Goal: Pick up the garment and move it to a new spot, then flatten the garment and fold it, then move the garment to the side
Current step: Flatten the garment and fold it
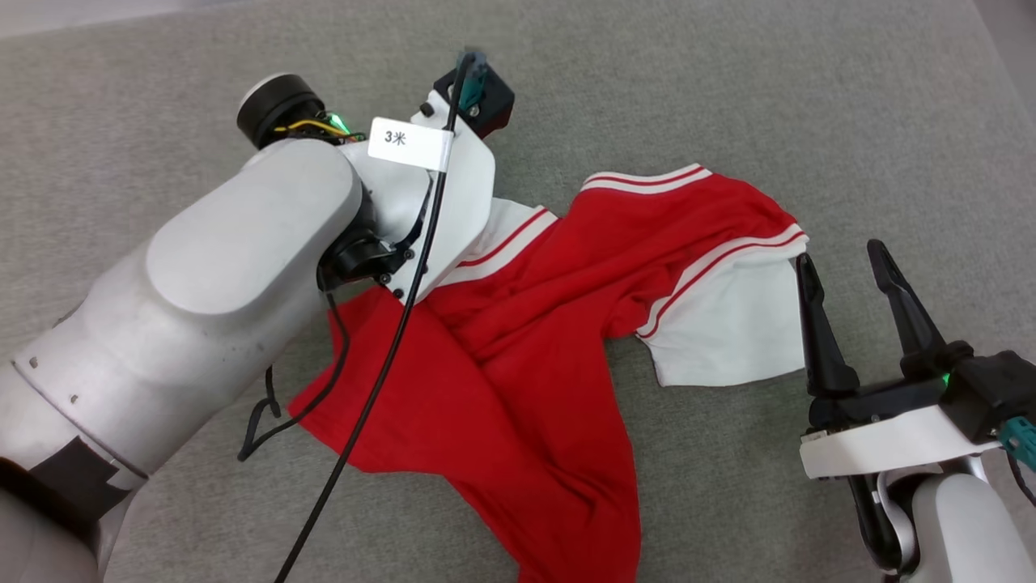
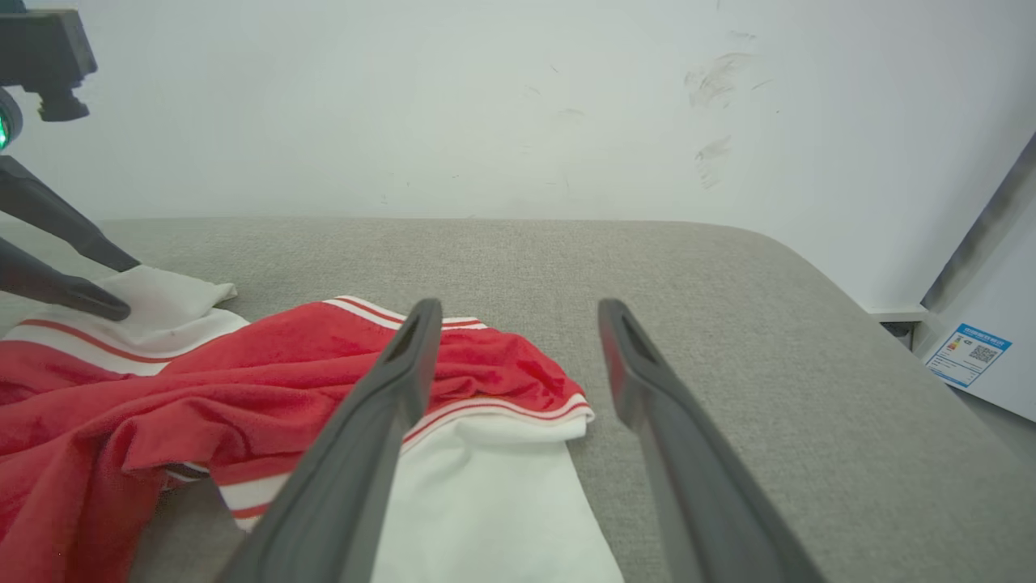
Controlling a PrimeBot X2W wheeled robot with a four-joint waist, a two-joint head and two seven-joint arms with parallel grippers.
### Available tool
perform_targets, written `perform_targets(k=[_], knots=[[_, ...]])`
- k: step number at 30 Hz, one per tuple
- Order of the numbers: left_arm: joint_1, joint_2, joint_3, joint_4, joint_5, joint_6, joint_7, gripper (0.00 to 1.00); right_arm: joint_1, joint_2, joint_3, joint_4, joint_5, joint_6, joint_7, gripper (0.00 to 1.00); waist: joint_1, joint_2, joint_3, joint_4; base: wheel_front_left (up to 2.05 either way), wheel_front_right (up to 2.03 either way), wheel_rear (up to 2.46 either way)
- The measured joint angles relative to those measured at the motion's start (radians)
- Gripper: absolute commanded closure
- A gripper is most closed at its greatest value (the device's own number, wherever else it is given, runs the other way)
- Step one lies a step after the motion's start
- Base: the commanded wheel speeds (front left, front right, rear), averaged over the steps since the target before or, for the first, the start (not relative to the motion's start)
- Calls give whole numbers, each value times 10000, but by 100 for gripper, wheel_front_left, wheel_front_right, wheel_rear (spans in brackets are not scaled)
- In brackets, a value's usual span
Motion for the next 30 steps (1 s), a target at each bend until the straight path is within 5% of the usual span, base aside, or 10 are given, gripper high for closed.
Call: perform_targets(k=[12, 13, 14, 15, 30], knots=[[-256, 286, -1461, 867, -558, -4, -79, 0, -362, 224, 211, -10, -96, 0, 0, 0, -1, 0, 645, -479, 0, 0, 0], [-256, 307, -1482, 826, -533, -4, -125, 38, -362, 234, 211, -8, -100, 0, 0, 0, -1, 0, 649, -479, 0, 0, 0], [-247, 330, -1507, 800, -516, -8, -255, 96, -362, 245, 207, -8, -123, 0, 0, 0, -1, 0, 641, -473, 0, 0, 0], [-236, 343, -1530, 790, -516, -13, -385, 100, -360, 251, 190, -6, -155, 0, 0, 0, -1, 0, 619, -455, 0, 0, 0], [-3, 924, -1530, -10, -265, -12, -4828, 100, 598, 19, -40, 127, -462, 0, 0, 0, -1, 0, -1163, 648, 0, 0, 0]])
